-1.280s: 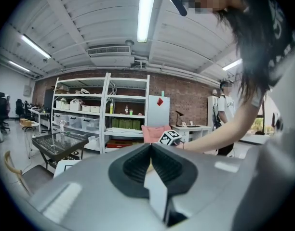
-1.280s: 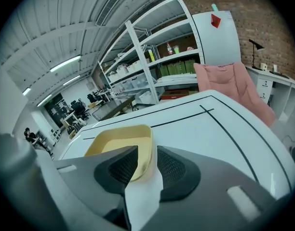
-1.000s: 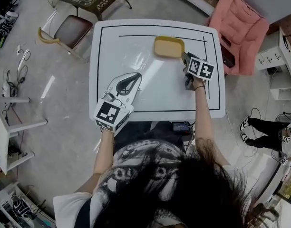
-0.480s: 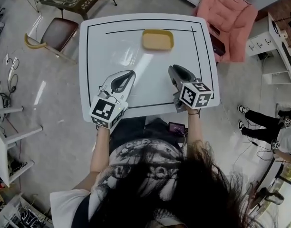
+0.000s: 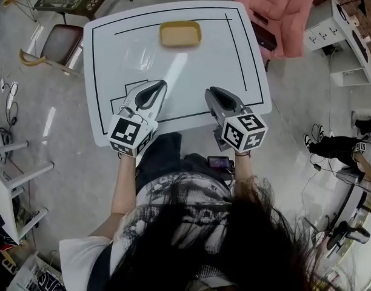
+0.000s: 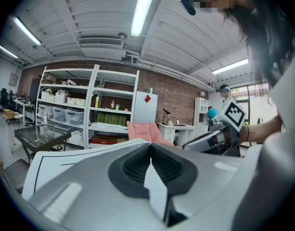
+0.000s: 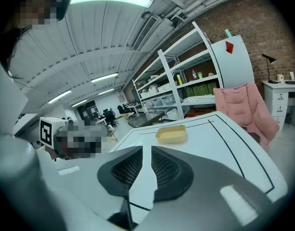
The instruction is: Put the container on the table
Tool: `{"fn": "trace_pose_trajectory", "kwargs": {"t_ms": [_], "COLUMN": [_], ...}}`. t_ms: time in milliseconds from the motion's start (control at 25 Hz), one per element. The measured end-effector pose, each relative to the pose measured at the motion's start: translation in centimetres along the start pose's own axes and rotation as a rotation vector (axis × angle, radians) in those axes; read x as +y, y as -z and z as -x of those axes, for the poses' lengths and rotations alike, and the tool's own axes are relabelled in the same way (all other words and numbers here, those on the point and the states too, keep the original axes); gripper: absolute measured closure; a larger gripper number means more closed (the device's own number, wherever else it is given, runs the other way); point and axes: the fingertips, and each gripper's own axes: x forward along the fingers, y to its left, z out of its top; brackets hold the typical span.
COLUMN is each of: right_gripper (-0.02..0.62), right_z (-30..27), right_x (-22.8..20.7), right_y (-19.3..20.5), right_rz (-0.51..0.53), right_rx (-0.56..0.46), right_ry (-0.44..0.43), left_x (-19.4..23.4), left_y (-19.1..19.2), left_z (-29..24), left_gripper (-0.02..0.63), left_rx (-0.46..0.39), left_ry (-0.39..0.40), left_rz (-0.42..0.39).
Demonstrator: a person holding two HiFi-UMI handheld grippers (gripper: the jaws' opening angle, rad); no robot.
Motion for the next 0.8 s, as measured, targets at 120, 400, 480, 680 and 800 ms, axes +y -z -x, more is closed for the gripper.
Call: {"fn": "trace_pose_trajectory", "kwargs": {"t_ms": [120,400,480,680,800], "right_gripper": [0.535,0.537,0.538,0.557,0.563], "right_z": [2.9,9.7,11.8,16.3,19.0], "right_x": [0.0,1.5,2.0,3.5,4.2], "right_y": [0.9,2.9,3.4,5.8,7.8], "right_rz": [0.000,0.018,0.024,0.051,0.055], "right_rx": [-0.012,-0.056,-0.074,-0.095,-0.103], "right_ry": [-0.011,-0.058,-0.075,-0.096,-0.111], "left_x": [-3.0,-10.0,-12.4,-17.6,-20.6], "left_y": [-0.4,-1.1,-1.2,-0.8,0.1], "left_z": [0.2,2.8,3.7,6.3,7.8], "left_gripper": [0.606,0.606,0.606,0.606,0.606], "left_rx": [-0.008,-0.029,-0.036,-0.050,-0.058], "left_ry": [0.001,-0.025,-0.030,-0.037,-0.043], "left_rz": [-0.003,-0.027,-0.037,-0.050,-0.046]}}
